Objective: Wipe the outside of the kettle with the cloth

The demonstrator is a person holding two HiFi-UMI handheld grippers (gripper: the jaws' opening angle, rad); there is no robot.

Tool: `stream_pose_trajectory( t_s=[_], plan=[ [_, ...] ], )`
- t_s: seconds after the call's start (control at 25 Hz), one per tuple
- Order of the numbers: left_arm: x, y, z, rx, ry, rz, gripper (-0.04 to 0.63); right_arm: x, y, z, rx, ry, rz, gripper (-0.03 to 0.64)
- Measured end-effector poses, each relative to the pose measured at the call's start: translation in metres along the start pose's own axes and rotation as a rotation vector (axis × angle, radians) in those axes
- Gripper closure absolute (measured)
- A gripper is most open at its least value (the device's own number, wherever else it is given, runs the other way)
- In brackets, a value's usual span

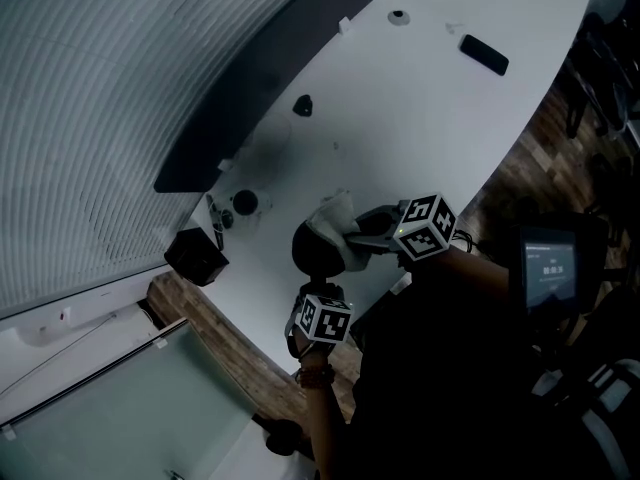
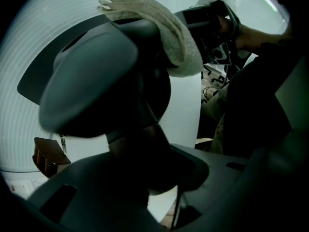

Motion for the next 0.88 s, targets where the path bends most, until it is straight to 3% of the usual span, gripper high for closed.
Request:
stream_pose_trajectory(
  t_s=[0.16,0.28,0.48,0.64,0.88],
  plan=[
    [-0.001,0.000,-0.001,-0.012,-0.009,-0.003,0.468,-0.001,0.020,-0.001,-0.088,-0.070,0.131,0.546],
    [0.000,0.000,0.000,-0.010,-0.008,-0.004,0.468,0.000,0.037,0.002,-0.033,-0.088,0.143,0.546],
    [-0.003,0.005,0.000,-0.007,-0.008,0.001,0.468,0.012,0.078,0.028,-0.048,-0.251,0.305,0.546],
    [-0.006,0.007,-0.003,-0.020,-0.013,-0.001,0.468,0.016,0.102,0.049,-0.002,-0.317,0.341,0.546],
    [-0.006,0.010,-0.001,-0.027,-0.013,-0.006,0.468,0.012,0.108,0.051,0.059,-0.320,0.298,0.546]
  ],
)
Point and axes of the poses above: the fingertips, and each gripper's own axes: x forward along the fingers, y to its right, z out of its underside, the point moved 9 cm from there along -x, backward along the fingers, and after that the axes turned 12 degrees about x, right-handed, at the moved point
